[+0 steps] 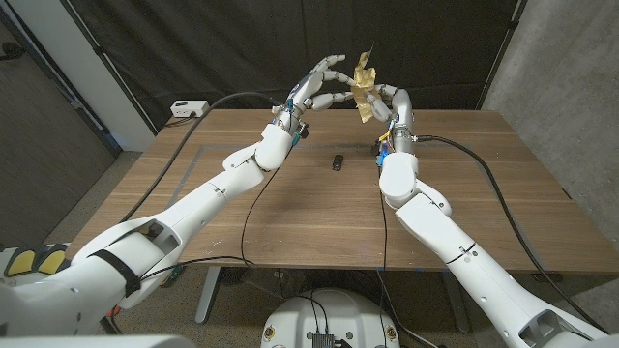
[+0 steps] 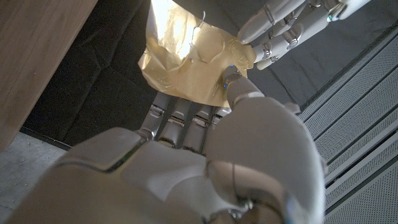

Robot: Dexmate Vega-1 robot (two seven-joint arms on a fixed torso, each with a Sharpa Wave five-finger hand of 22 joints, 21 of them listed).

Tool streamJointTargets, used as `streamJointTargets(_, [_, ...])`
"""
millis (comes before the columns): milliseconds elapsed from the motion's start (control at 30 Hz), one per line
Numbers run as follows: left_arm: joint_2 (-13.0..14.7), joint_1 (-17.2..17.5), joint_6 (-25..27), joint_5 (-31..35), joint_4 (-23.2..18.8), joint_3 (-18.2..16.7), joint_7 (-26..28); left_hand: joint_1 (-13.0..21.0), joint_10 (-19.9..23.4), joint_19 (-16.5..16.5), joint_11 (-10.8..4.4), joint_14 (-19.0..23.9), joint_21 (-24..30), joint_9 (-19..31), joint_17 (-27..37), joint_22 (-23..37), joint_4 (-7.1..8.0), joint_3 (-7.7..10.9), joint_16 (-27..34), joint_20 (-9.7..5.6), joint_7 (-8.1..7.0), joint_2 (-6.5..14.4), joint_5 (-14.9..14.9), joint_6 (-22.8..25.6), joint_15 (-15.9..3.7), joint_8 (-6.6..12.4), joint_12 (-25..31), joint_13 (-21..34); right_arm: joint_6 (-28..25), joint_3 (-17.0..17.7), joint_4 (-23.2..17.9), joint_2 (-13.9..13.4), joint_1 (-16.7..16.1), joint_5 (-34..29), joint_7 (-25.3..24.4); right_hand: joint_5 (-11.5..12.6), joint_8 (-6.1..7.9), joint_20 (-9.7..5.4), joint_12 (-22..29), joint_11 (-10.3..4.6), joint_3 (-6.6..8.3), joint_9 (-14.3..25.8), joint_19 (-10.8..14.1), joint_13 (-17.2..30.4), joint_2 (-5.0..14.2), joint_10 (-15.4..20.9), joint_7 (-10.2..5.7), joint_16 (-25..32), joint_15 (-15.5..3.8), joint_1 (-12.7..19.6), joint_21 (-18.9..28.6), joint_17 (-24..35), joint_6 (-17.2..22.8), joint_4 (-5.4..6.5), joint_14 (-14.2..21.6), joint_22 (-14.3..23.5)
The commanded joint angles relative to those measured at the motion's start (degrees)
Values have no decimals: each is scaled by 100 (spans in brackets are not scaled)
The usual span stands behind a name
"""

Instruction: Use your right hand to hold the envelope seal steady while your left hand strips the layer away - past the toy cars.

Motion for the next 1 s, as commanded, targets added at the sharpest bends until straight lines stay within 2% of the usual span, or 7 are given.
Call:
streamJointTargets(33, [-165,72,98,12,27,-31,230,7,188,74,-27,157,20,4,12,9,16,5,98,31,-10,123,-30,45,-187,4,91,25,-3,12,-113,-79,-58,-12,24,37,20,24,33,46,-13,54,-243,8,13,14,612,47,-537,61,28,14,619,24,-15,34])
streamJointTargets(200, [-215,117,100,-25,17,-43,327,7,452,171,-36,339,33,49,8,6,29,-39,162,-39,-8,132,-74,486,-290,157,200,47,1,19,-144,-108,-72,18,83,41,15,35,52,51,-21,58,-233,13,14,11,609,69,-539,75,28,20,618,25,-22,46])
streamJointTargets(400, [-209,130,105,-24,-16,-30,323,76,640,219,-41,465,19,210,49,12,-6,-115,195,-71,-1,70,-157,1479,-352,637,298,99,18,42,-176,-118,-91,49,104,46,14,48,67,58,-28,64,-220,12,16,1,610,98,-542,90,26,25,623,27,-12,57])
streamJointTargets(467, [-201,130,114,-12,-27,-25,319,-18,653,225,-44,475,30,306,90,31,27,-208,213,-86,127,-41,-205,1863,-371,894,313,121,-4,49,-190,-124,-92,59,118,48,12,52,72,57,-32,63,-217,13,17,-7,606,105,-541,94,24,26,627,29,-19,62])
streamJointTargets(700, [-209,193,237,300,-108,-15,712,108,701,295,-49,619,74,260,141,40,16,-116,284,-111,7,158,-219,1936,-347,903,344,146,-111,89,-257,-159,-83,185,245,54,14,71,103,78,-47,72,-185,5,12,5,627,164,-521,111,24,33,645,30,33,80])
streamJointTargets(767, [-201,204,233,311,-130,-12,740,262,614,317,-34,632,108,204,195,47,-77,-114,287,-141,-11,79,-318,1361,-355,662,328,175,-108,88,-256,-178,-72,210,283,58,14,73,113,87,-48,75,-180,4,12,14,629,175,-510,118,24,33,648,28,39,84])
streamJointTargets(1000, [-176,201,100,182,-154,-8,615,257,380,324,-29,552,118,193,223,30,-72,-129,231,-159,2,58,-405,919,-279,498,254,195,-188,62,-232,-161,-30,212,261,70,9,73,143,85,-58,85,-171,13,17,11,623,206,-490,126,20,38,645,35,32,101])
